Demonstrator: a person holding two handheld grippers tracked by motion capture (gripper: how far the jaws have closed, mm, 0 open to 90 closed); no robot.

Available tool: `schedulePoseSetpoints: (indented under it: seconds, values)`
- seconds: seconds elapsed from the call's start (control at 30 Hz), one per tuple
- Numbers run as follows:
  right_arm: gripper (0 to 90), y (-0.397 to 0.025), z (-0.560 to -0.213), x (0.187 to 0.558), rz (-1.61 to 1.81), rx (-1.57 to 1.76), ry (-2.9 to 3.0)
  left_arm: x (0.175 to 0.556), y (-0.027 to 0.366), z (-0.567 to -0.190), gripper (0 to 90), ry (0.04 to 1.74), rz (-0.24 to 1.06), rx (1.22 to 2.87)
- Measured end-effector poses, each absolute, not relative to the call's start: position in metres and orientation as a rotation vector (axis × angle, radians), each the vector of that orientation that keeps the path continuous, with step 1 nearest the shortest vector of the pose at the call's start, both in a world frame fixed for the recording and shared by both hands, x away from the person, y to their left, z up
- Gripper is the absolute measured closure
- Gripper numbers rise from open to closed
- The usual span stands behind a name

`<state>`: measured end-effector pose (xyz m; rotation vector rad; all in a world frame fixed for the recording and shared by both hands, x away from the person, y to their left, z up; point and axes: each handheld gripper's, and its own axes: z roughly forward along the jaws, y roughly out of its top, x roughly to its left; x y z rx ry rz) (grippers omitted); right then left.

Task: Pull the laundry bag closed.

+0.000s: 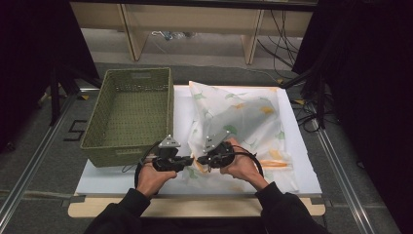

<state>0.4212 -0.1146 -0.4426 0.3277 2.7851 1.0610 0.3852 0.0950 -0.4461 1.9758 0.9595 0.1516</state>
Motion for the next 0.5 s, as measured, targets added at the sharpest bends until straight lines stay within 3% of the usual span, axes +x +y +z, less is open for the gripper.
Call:
schedulePoseSetpoints:
  seconds: [0.5]
  values:
    - [90.0, -0.1169, -0.4443, 0.4215, 1.064, 0.349, 2.790, 0.3855, 0.0976, -0.4471, 86.8, 0.957, 0.150, 1.978]
